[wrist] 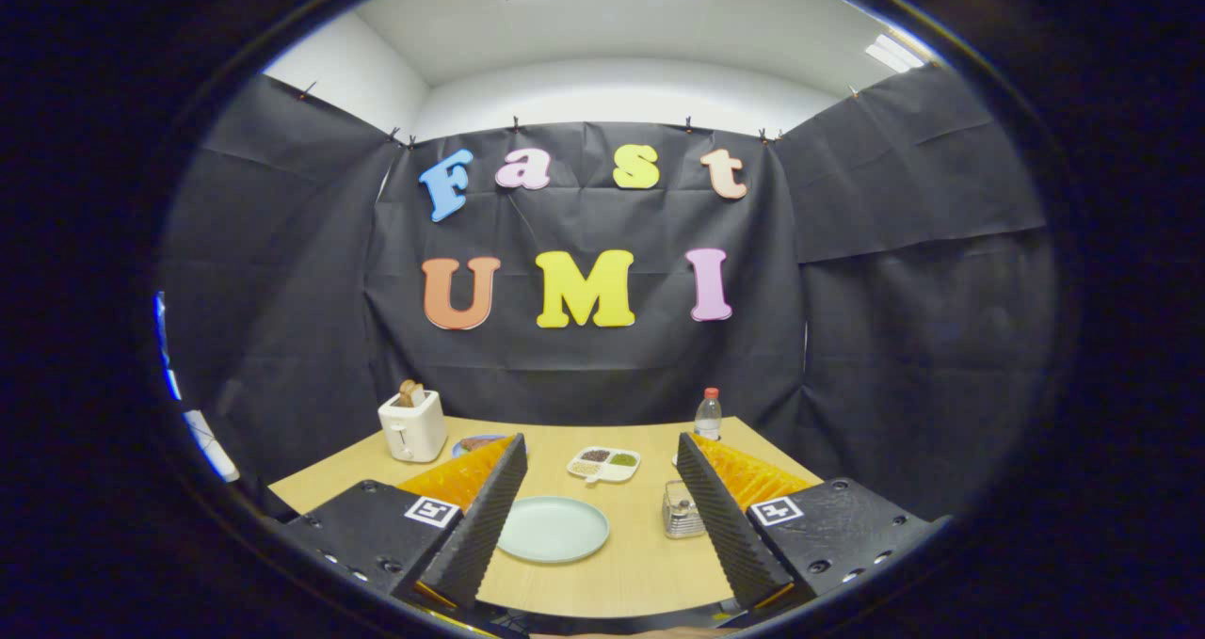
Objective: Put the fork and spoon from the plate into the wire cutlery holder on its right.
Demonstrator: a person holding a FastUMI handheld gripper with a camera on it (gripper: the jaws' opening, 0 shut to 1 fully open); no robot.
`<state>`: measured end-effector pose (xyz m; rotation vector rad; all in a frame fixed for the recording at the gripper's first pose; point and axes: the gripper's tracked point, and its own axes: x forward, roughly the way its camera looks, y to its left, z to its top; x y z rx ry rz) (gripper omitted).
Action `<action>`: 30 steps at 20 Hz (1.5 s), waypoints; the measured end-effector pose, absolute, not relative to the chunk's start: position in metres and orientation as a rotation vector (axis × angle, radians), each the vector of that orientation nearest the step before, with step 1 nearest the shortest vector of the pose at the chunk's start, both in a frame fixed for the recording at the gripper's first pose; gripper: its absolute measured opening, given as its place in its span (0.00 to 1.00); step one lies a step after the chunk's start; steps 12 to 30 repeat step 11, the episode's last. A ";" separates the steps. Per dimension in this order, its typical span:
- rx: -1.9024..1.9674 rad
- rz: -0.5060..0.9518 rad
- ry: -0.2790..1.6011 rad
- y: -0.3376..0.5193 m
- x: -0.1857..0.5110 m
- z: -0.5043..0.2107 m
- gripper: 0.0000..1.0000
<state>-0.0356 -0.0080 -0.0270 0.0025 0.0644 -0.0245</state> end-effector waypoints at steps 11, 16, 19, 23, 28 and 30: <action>-0.010 -0.023 0.072 0.005 -0.054 -0.033 0.96; -0.010 -0.023 0.072 0.005 -0.054 -0.033 0.96; -0.010 -0.023 0.072 0.005 -0.054 -0.033 0.96; -0.010 -0.023 0.072 0.005 -0.054 -0.033 0.96; -0.010 -0.023 0.072 0.005 -0.054 -0.033 0.96; -0.010 -0.023 0.072 0.005 -0.054 -0.033 0.96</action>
